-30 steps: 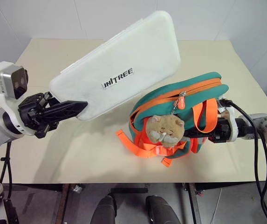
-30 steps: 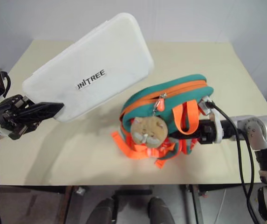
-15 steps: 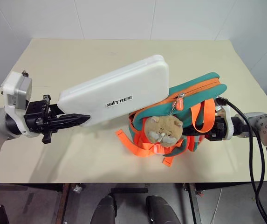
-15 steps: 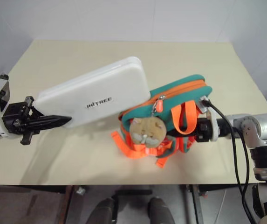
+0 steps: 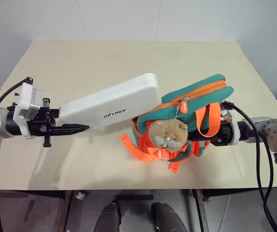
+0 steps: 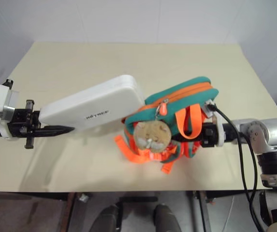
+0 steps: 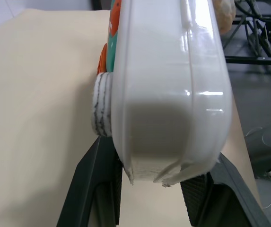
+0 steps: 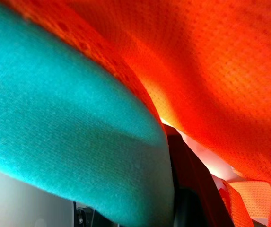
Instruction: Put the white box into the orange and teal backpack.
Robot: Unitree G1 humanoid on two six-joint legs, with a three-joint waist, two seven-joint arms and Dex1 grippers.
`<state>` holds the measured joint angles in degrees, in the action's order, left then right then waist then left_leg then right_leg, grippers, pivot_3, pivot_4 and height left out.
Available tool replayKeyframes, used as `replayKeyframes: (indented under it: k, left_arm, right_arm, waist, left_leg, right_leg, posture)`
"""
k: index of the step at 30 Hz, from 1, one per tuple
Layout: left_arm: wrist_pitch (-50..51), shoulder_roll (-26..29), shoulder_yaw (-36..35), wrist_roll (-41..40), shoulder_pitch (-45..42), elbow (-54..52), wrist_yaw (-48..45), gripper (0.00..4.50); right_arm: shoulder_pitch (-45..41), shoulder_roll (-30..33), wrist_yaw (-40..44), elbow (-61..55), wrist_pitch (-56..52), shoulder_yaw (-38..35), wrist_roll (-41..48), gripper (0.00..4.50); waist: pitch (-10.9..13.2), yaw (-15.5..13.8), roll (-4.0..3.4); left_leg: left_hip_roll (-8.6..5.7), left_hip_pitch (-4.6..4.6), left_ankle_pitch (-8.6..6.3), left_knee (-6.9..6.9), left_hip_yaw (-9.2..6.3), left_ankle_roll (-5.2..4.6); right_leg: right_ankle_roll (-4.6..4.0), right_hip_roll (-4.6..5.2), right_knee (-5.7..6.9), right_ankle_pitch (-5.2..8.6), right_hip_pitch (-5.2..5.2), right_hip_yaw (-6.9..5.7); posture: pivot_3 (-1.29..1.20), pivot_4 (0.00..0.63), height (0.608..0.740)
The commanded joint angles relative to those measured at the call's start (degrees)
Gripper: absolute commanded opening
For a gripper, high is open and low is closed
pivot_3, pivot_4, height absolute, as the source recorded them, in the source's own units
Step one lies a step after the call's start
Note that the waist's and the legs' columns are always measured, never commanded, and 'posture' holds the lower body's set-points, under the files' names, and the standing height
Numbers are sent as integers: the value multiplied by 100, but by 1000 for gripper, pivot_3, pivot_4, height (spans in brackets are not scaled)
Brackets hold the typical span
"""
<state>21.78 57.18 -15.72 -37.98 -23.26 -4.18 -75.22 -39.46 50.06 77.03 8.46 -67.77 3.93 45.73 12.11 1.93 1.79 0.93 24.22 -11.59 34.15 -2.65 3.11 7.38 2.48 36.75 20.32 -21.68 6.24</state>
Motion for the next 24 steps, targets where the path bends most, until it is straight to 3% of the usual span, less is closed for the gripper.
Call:
replayKeyframes:
  k: [1,15,24]
  left_arm:
    - [-25,107,-122,19,-65,-62,-38,1290]
    - [1113,-347,-558,-1389,24,-1480,867,1290]
    - [288,-65,-396,-174,341,-907,714,1290]
  right_arm:
    - [61,-19,-50,-121,20,-209,56,139]
    - [-208,88,342,-28,80,22,-85,139]
    - [-249,13,423,45,124,42,-213,139]
  waist:
    - [0,0,0]
    - [1,34,-2]
    - [2,68,-3]
  left_leg:
    - [1,0,0,0,0,0]
    - [4,0,0,9,-3,0]
    - [1,-2,0,15,-3,0]
  right_leg:
    - [0,0,1,0,0,0]
    - [1,-3,18,1,-3,-1]
    - [1,-5,23,1,-2,0]
  posture:
    - [0,150,740]
    - [0,150,740]
    - [0,150,740]
